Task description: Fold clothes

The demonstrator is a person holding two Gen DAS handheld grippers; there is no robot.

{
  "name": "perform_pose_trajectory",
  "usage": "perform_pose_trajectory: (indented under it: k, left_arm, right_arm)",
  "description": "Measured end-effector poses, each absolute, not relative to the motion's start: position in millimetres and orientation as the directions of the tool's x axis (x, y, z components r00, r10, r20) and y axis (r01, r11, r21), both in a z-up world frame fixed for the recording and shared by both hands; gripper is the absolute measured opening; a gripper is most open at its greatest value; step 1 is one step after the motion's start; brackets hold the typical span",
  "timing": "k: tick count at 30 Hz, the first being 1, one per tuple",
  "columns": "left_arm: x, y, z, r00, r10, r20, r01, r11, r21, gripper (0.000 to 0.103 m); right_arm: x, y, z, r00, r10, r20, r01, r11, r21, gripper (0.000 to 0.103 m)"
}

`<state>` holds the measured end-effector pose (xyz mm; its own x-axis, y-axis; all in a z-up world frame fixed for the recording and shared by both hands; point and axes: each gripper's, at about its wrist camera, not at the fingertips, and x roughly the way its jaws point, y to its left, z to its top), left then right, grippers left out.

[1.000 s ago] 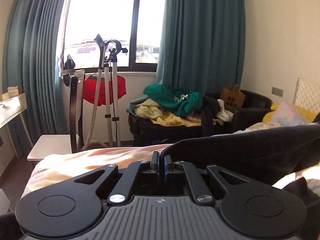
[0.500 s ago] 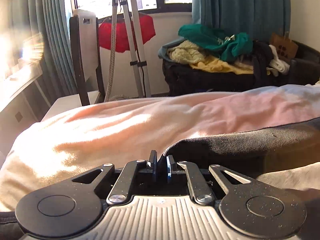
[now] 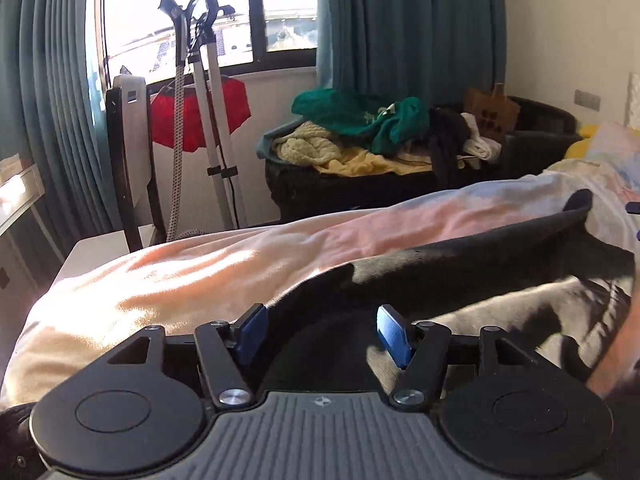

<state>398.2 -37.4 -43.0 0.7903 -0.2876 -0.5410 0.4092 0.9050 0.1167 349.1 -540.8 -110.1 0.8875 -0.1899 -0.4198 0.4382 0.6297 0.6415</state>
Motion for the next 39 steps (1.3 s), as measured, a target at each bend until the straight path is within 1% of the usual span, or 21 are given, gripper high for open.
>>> perform_pose_trajectory:
  k: [2, 5, 6, 7, 9, 10, 12, 13, 15, 16, 17, 18, 19, 21, 24, 25, 26, 29, 32, 36, 39]
  left_arm:
    - [359, -43, -44, 0.762, -0.342, -0.550, 0.487, 0.863, 0.137, 0.070]
    - [315, -55, -61, 0.717, -0.373, -0.589, 0.569, 0.801, 0.185, 0.070]
    - [301, -61, -70, 0.702, -0.378, -0.604, 0.595, 0.778, 0.204, 0.070]
    - [292, -66, -80, 0.695, -0.365, -0.619, 0.606, 0.761, 0.232, 0.070]
    - [287, -76, -100, 0.700, -0.306, -0.645, 0.593, 0.752, 0.287, 0.068]
    - [288, -78, -111, 0.704, -0.273, -0.656, 0.578, 0.757, 0.305, 0.065]
    - [299, -77, -124, 0.704, -0.247, -0.666, 0.555, 0.777, 0.297, 0.058]
    - [304, -76, -127, 0.703, -0.253, -0.664, 0.550, 0.786, 0.283, 0.052]
    - [321, -70, -127, 0.699, -0.281, -0.657, 0.542, 0.807, 0.232, 0.035]
    - [327, -68, -125, 0.695, -0.286, -0.660, 0.537, 0.816, 0.212, 0.013]
    - [332, -67, -123, 0.691, -0.289, -0.663, 0.532, 0.824, 0.195, 0.007]
    - [336, -64, -120, 0.689, -0.303, -0.659, 0.531, 0.830, 0.173, 0.006]
    - [338, -60, -116, 0.689, -0.321, -0.649, 0.533, 0.832, 0.154, 0.005]
    - [339, -48, -101, 0.689, -0.371, -0.623, 0.541, 0.835, 0.102, 0.005]
    - [335, -33, -77, 0.678, -0.455, -0.577, 0.575, 0.818, 0.031, 0.005]
    - [331, -32, -70, 0.675, -0.476, -0.564, 0.592, 0.805, 0.028, 0.005]
    - [327, -31, -65, 0.669, -0.494, -0.555, 0.606, 0.795, 0.024, 0.005]
    - [313, -31, -57, 0.650, -0.536, -0.539, 0.649, 0.760, 0.026, 0.006]
    - [296, -39, -68, 0.636, -0.529, -0.562, 0.666, 0.744, 0.054, 0.006]
    - [278, -56, -102, 0.625, -0.473, -0.622, 0.658, 0.747, 0.093, 0.009]
    - [273, -58, -118, 0.631, -0.443, -0.637, 0.634, 0.767, 0.094, 0.013]
  right_arm:
    - [330, -542, -116, 0.873, -0.172, -0.456, 0.462, 0.586, 0.665, 0.064]
    - [324, -539, -134, 0.843, -0.050, -0.536, 0.477, 0.531, 0.700, 0.064]
    - [323, -536, -139, 0.836, -0.023, -0.549, 0.479, 0.521, 0.707, 0.064]
    - [323, -533, -142, 0.831, -0.004, -0.557, 0.480, 0.512, 0.712, 0.064]
    - [323, -528, -143, 0.841, -0.017, -0.541, 0.475, 0.500, 0.724, 0.064]
    - [324, -527, -142, 0.845, -0.030, -0.534, 0.476, 0.497, 0.725, 0.064]
    - [334, -526, -142, 0.839, -0.046, -0.542, 0.489, 0.503, 0.713, 0.063]
    - [342, -526, -144, 0.828, -0.054, -0.559, 0.503, 0.512, 0.696, 0.063]
    - [360, -527, -150, 0.808, -0.060, -0.586, 0.524, 0.529, 0.668, 0.061]
    - [368, -528, -153, 0.799, -0.062, -0.599, 0.532, 0.537, 0.654, 0.054]
    - [376, -528, -153, 0.783, -0.087, -0.616, 0.553, 0.552, 0.624, 0.046]
    - [382, -527, -153, 0.763, -0.120, -0.635, 0.577, 0.568, 0.587, 0.018]
    - [389, -525, -151, 0.749, -0.140, -0.647, 0.592, 0.581, 0.559, 0.008]
    - [392, -522, -141, 0.761, -0.171, -0.625, 0.588, 0.589, 0.555, 0.007]
    - [377, -521, -111, 0.830, -0.228, -0.509, 0.527, 0.618, 0.583, 0.006]
    - [369, -522, -99, 0.850, -0.242, -0.468, 0.504, 0.631, 0.590, 0.006]
    - [360, -524, -95, 0.858, -0.251, -0.449, 0.496, 0.634, 0.594, 0.006]
    - [330, -532, -88, 0.869, -0.272, -0.414, 0.486, 0.629, 0.606, 0.006]
    - [302, -539, -105, 0.854, -0.287, -0.435, 0.512, 0.615, 0.599, 0.006]
    - [272, -550, -153, 0.805, -0.288, -0.519, 0.584, 0.538, 0.608, 0.006]
    - [266, -545, -171, 0.807, -0.276, -0.522, 0.581, 0.529, 0.619, 0.006]
